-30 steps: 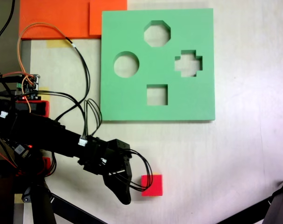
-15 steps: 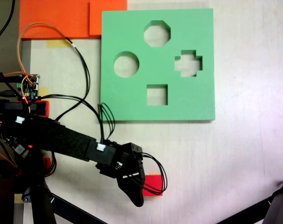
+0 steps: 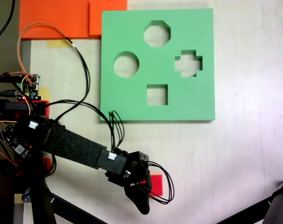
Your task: Put the square block into the corresponding hole
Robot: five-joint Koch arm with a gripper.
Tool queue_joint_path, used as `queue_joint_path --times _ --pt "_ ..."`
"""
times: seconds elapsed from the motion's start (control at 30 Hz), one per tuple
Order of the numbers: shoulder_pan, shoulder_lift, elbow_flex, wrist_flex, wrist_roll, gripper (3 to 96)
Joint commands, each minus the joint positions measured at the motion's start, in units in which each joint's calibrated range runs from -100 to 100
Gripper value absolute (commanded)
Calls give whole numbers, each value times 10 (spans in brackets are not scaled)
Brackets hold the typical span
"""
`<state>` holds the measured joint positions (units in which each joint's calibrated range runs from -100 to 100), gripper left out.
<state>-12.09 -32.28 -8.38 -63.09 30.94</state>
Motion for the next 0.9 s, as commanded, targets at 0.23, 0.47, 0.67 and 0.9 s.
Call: queue_joint_path --times 0.23,0.47,0.67,0.9 --pt "-4 44 47 39 -5 948" --pt "-6 60 46 54 -5 948" --pt "-10 85 45 64 -5 948" --pt "-10 106 44 75 -5 948"
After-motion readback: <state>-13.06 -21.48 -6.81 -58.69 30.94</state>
